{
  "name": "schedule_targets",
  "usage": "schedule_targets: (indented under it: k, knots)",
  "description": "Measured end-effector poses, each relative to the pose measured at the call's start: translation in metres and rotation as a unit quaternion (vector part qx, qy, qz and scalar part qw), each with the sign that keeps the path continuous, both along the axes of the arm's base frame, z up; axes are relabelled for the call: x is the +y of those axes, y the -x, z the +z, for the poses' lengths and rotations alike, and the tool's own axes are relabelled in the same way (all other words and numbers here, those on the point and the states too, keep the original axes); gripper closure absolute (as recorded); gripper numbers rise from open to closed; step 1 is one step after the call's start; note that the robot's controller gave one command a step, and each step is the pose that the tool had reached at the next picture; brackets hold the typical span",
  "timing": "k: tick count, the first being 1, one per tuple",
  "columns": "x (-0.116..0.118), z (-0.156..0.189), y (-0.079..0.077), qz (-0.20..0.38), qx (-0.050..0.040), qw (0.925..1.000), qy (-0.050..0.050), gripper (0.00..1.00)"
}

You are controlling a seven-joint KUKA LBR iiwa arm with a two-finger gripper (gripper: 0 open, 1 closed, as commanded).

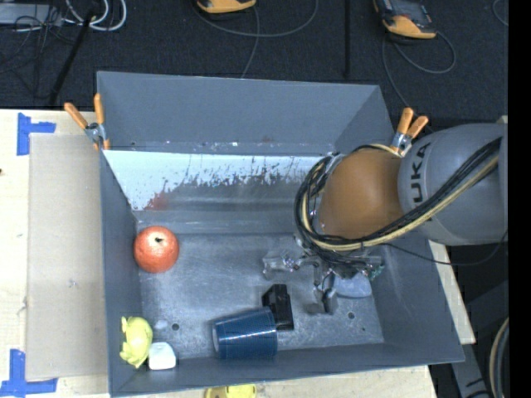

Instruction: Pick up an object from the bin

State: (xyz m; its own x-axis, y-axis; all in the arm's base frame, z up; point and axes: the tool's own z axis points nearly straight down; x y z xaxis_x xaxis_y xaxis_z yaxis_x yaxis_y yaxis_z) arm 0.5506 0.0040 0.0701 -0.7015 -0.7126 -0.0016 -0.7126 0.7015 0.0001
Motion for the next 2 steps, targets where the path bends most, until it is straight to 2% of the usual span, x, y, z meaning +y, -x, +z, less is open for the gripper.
schedule_targets:
  k: [1, 2]
  knots:
    - [0.0000, 0.0000, 0.0000, 0.000, 0.0000, 1.0000, 0.000, 0.00]
    - [0.0090, 0.0003, 0.0086, 0.052, 0.0003, 0.9986, 0.001, 0.00]
